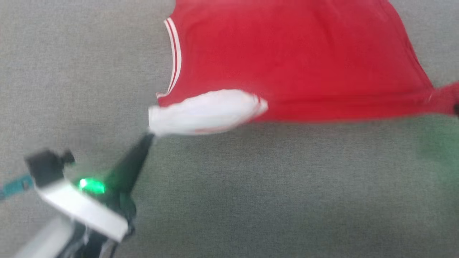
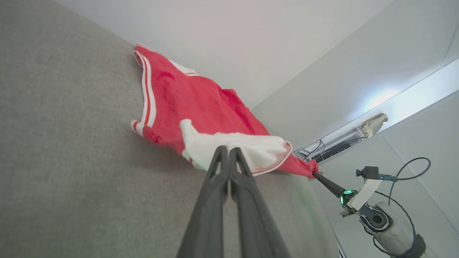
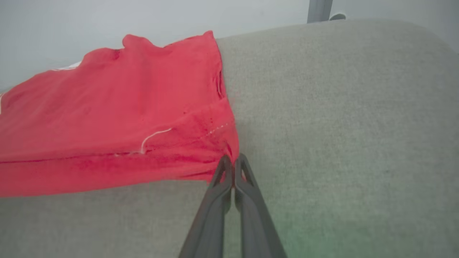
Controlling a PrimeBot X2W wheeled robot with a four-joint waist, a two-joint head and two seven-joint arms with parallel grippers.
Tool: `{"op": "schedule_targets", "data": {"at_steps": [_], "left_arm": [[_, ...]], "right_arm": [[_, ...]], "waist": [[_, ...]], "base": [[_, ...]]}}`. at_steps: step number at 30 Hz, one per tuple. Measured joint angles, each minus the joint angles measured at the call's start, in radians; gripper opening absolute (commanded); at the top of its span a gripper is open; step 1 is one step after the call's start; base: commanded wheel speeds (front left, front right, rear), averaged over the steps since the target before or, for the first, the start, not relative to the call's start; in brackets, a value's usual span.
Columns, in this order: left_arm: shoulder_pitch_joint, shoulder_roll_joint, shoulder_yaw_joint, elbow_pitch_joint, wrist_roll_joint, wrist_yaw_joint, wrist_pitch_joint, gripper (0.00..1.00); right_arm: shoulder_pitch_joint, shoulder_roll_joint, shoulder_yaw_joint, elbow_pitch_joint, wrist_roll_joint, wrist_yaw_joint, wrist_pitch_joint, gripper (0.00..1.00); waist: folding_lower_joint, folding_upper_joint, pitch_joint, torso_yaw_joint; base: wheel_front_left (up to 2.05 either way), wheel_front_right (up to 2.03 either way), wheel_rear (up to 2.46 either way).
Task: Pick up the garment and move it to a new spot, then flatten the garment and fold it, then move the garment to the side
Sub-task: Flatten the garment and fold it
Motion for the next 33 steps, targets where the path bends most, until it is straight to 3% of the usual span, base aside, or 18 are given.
{"op": "schedule_targets", "data": {"at_steps": [5,11,14,18,22,33], "left_arm": [[0.214,0.042,0.038,-0.164,0.028,0.0,0.0,0.0],[0.423,0.104,0.106,-0.333,0.048,0.0,0.0,0.0],[0.433,0.115,0.124,-0.371,0.06,0.0,0.0,0.0],[0.335,0.138,0.092,-0.356,0.065,0.0,0.006,0.0],[0.149,0.127,0.057,-0.292,0.046,0.0,0.033,0.0],[-0.227,0.029,-0.067,0.019,-0.007,0.0,0.086,0.0]], "right_arm": [[0.207,0.008,-0.078,-0.153,-0.009,0.0,0.034,0.0],[0.418,0.085,-0.213,-0.355,-0.044,0.0,0.105,0.0],[0.442,0.121,-0.258,-0.42,-0.062,0.0,0.136,0.0],[0.394,0.151,-0.271,-0.449,-0.078,-0.001,0.165,0.0],[0.26,0.163,-0.252,-0.406,-0.087,-0.001,0.19,0.0],[0.023,0.172,-0.184,-0.197,-0.14,-0.001,0.176,0.0]], "waist": [[0.0,0.0,-0.013,-0.007],[0.0,0.0,-0.009,-0.006],[0.0,0.0,-0.004,-0.004],[0.0,0.0,-0.003,-0.004],[0.0,0.0,0.005,-0.01],[0.0,0.0,0.073,-0.016]], "base": [[0.0,0.0,0.0],[0.0,0.0,0.0],[0.0,0.0,0.0],[0.0,0.0,0.0],[0.0,0.0,0.0],[0.0,0.0,0.0]]}}
